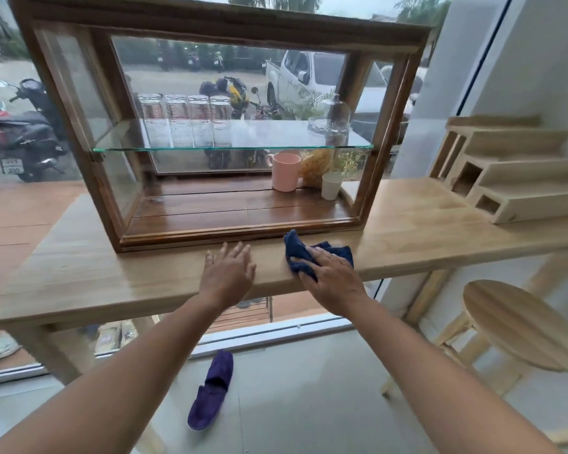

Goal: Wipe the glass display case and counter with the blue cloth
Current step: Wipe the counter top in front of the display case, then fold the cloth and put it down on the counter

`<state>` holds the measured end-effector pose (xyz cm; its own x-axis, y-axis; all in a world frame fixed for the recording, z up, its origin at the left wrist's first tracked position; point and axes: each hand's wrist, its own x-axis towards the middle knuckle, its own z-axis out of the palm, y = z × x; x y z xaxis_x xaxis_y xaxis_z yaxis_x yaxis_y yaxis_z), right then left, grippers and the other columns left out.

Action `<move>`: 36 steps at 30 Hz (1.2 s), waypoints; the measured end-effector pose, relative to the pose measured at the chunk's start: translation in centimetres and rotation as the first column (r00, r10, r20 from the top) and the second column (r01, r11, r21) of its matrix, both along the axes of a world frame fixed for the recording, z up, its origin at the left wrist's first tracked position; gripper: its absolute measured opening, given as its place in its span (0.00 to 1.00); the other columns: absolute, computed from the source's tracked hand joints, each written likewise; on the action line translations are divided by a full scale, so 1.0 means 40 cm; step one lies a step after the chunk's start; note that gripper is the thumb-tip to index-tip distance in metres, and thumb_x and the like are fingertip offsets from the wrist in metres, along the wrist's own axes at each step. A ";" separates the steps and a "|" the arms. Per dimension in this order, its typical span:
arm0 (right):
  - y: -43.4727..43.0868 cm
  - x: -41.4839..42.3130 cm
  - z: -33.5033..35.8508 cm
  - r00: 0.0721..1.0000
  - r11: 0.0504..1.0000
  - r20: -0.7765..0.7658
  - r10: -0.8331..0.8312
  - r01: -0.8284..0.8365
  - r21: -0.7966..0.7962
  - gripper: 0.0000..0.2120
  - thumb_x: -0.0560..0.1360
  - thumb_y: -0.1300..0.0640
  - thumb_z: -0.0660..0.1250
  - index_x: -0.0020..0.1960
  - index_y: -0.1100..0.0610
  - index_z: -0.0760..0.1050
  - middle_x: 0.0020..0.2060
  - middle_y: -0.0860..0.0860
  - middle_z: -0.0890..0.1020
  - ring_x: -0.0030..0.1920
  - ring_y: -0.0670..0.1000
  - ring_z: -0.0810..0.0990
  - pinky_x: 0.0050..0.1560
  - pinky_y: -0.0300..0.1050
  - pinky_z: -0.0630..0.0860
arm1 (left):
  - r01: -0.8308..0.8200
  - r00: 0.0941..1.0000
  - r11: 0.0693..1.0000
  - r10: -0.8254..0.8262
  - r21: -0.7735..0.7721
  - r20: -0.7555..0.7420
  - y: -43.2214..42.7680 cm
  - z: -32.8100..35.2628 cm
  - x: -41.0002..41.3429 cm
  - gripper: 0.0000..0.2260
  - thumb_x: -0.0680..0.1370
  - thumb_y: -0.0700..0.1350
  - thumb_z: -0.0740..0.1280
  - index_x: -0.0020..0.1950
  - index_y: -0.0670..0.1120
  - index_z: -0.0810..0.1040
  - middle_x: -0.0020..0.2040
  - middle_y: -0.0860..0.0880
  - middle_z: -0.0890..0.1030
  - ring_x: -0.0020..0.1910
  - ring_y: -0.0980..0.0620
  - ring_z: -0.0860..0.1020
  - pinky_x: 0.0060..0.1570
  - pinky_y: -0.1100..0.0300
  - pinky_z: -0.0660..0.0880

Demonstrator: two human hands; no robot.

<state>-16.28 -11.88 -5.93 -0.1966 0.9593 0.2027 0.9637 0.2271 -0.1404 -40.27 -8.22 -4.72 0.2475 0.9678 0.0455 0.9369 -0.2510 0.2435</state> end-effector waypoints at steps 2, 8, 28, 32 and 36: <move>0.022 0.108 0.005 0.994 0.994 -0.009 -0.108 0.108 -0.011 0.22 0.83 0.43 0.53 0.75 0.44 0.67 0.76 0.49 0.67 0.76 0.52 0.62 0.75 0.51 0.56 | -0.052 0.999 0.999 0.052 0.002 -0.007 0.007 -0.004 0.038 0.26 0.85 0.55 0.51 0.82 0.50 0.57 0.83 0.50 0.57 0.82 0.44 0.52 0.79 0.39 0.49; 0.069 0.302 0.036 0.934 0.932 -0.014 -0.356 0.354 -0.075 0.23 0.82 0.41 0.52 0.75 0.45 0.67 0.75 0.49 0.68 0.75 0.54 0.64 0.74 0.52 0.58 | -0.176 0.984 0.977 0.175 0.120 0.022 0.011 -0.030 0.063 0.24 0.83 0.56 0.54 0.79 0.54 0.66 0.80 0.52 0.65 0.80 0.45 0.60 0.77 0.40 0.55; -0.062 0.583 0.318 0.440 0.994 -0.891 -0.111 0.070 -0.090 0.12 0.81 0.47 0.64 0.48 0.52 0.81 0.40 0.46 0.86 0.43 0.45 0.84 0.44 0.40 0.79 | 0.484 0.634 0.827 -0.106 -0.287 0.766 0.048 0.216 0.634 0.15 0.74 0.52 0.77 0.55 0.45 0.85 0.52 0.47 0.87 0.52 0.50 0.84 0.55 0.56 0.81; -0.051 0.694 0.254 0.514 0.960 -0.839 -0.177 0.280 -0.031 0.17 0.80 0.45 0.65 0.36 0.53 0.78 0.28 0.41 0.80 0.29 0.39 0.75 0.31 0.35 0.70 | 0.440 0.538 0.818 0.090 -0.370 0.838 0.060 0.191 0.706 0.17 0.77 0.49 0.73 0.59 0.38 0.81 0.53 0.41 0.86 0.51 0.44 0.85 0.48 0.53 0.84; -0.021 0.763 0.164 0.448 0.922 -0.850 -0.278 0.372 -0.105 0.16 0.80 0.49 0.66 0.36 0.54 0.76 0.28 0.43 0.79 0.32 0.43 0.75 0.34 0.42 0.68 | 0.374 0.463 0.829 0.223 -0.417 0.858 0.060 0.178 0.784 0.09 0.81 0.43 0.69 0.59 0.41 0.81 0.50 0.41 0.84 0.47 0.45 0.85 0.41 0.54 0.84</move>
